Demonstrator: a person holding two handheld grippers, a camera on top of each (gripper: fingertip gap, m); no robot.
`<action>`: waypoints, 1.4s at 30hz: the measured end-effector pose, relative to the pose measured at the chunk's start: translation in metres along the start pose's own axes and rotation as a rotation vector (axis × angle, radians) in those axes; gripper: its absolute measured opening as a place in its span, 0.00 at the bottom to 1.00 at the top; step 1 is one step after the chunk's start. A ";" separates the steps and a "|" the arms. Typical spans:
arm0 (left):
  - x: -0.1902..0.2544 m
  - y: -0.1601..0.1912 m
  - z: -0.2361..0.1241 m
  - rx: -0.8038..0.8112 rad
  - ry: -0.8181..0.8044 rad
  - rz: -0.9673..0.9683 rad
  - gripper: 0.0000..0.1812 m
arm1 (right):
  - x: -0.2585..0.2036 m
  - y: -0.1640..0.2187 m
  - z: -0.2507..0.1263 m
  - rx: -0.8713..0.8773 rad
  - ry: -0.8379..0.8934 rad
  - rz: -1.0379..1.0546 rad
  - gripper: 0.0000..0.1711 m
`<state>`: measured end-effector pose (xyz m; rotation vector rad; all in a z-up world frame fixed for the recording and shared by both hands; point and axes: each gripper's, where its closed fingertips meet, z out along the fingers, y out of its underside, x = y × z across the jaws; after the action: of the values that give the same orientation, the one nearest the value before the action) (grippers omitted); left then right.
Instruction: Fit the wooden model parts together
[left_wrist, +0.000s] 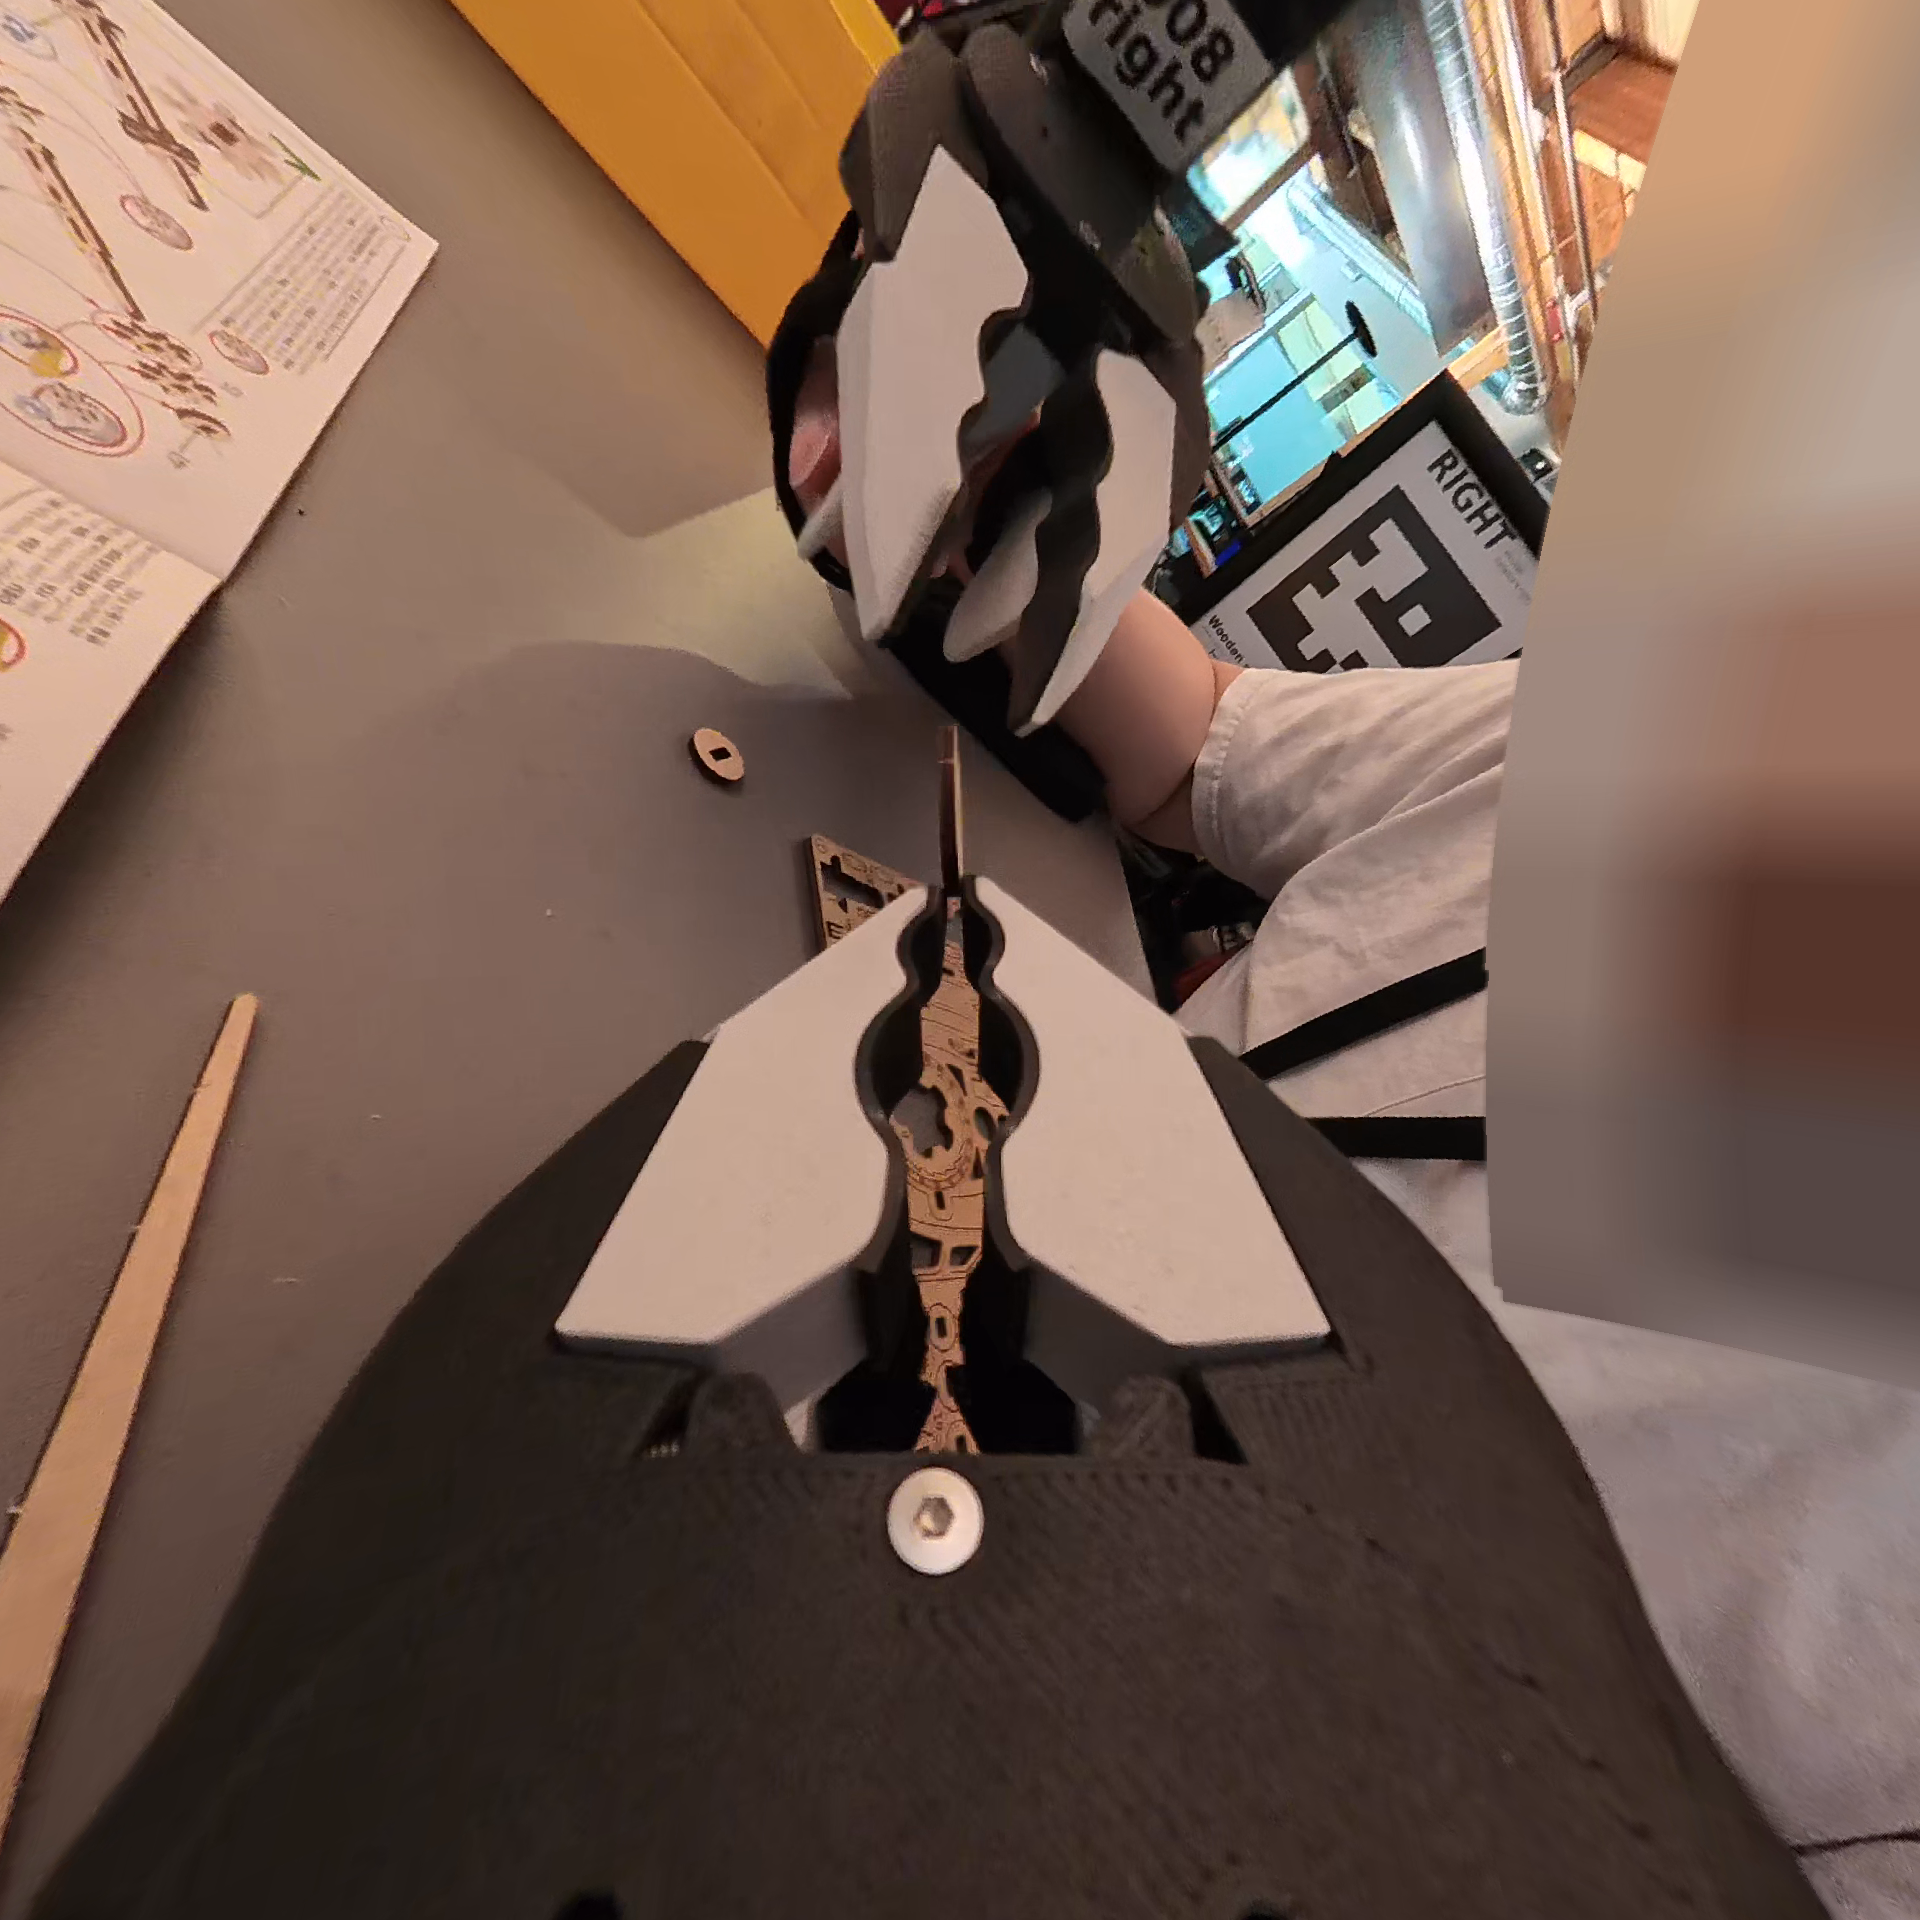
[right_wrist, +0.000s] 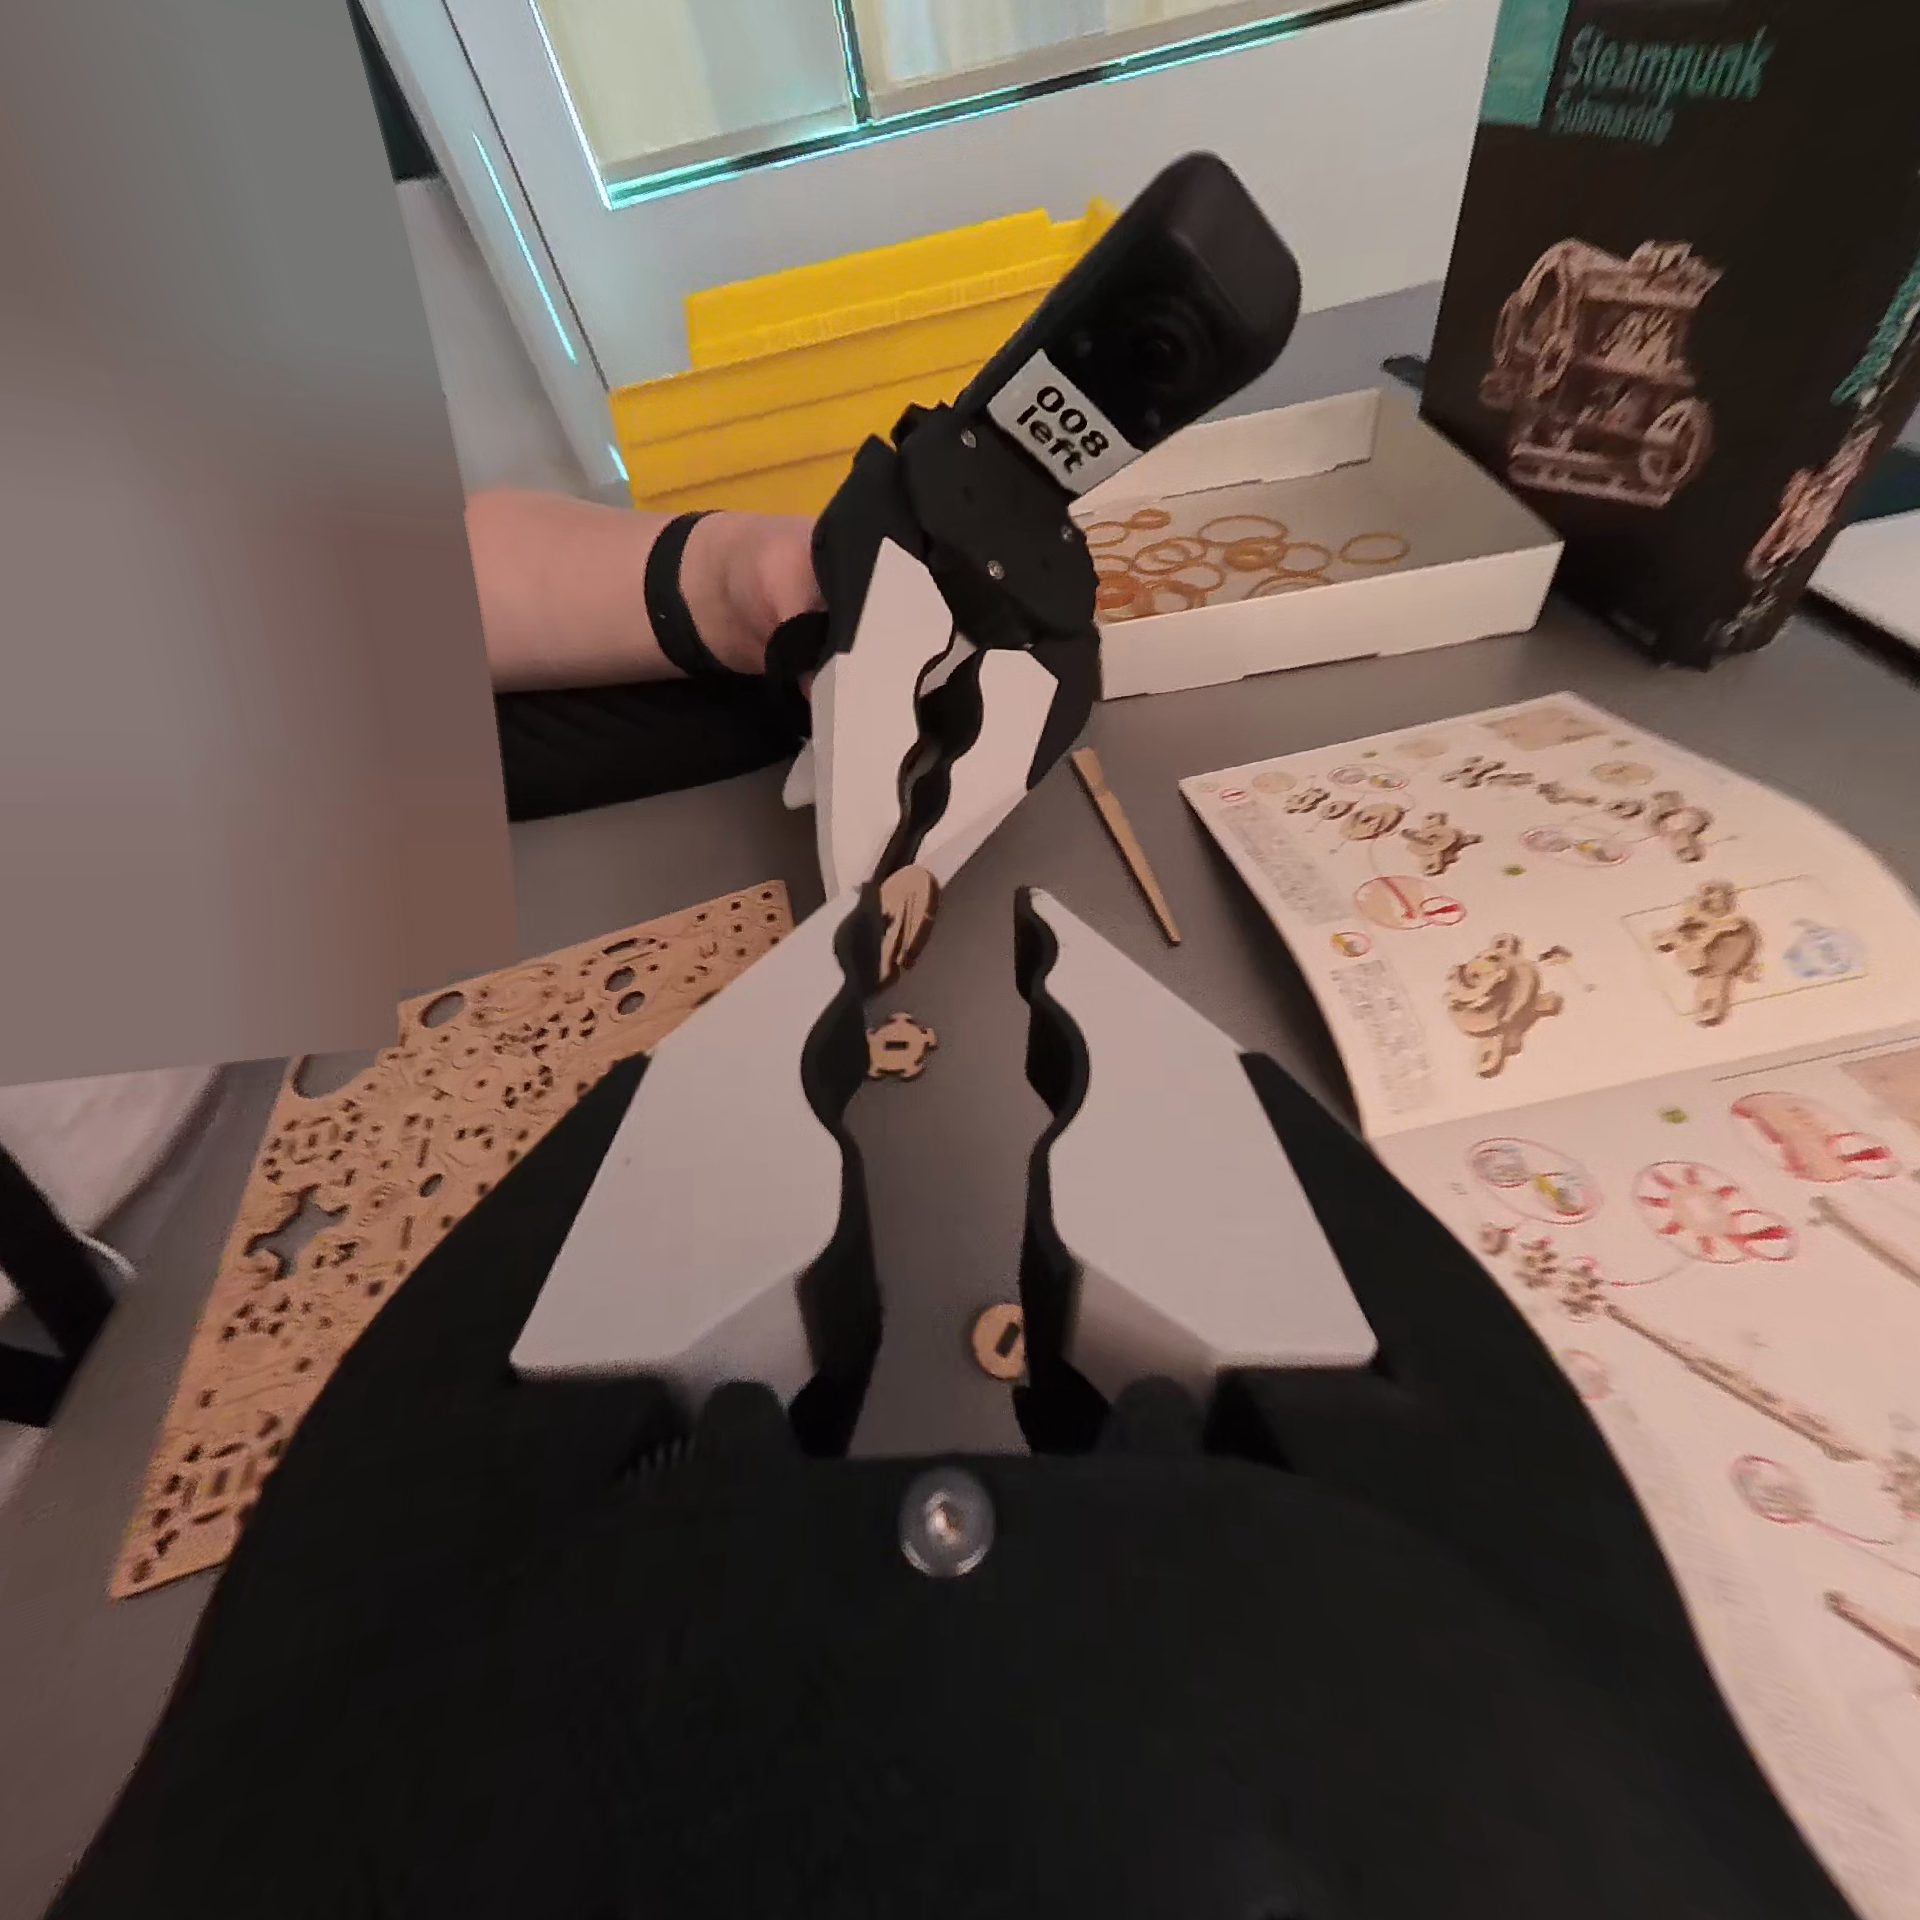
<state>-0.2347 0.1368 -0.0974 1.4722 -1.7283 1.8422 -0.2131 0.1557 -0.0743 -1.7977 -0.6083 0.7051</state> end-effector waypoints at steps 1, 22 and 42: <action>-0.001 0.001 0.001 -0.007 -0.009 0.008 0.00 | -0.001 0.001 0.002 0.002 -0.017 0.045 0.14; -0.003 0.005 0.002 -0.037 -0.034 0.045 0.00 | -0.006 0.013 0.008 -0.035 -0.173 0.388 0.02; -0.012 0.007 0.001 -0.047 -0.083 0.067 0.01 | -0.004 0.021 0.010 -0.076 -0.178 0.470 0.01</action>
<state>-0.2335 0.1389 -0.1113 1.5101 -1.8676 1.7839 -0.2214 0.1523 -0.0963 -1.9843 -0.3282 1.1825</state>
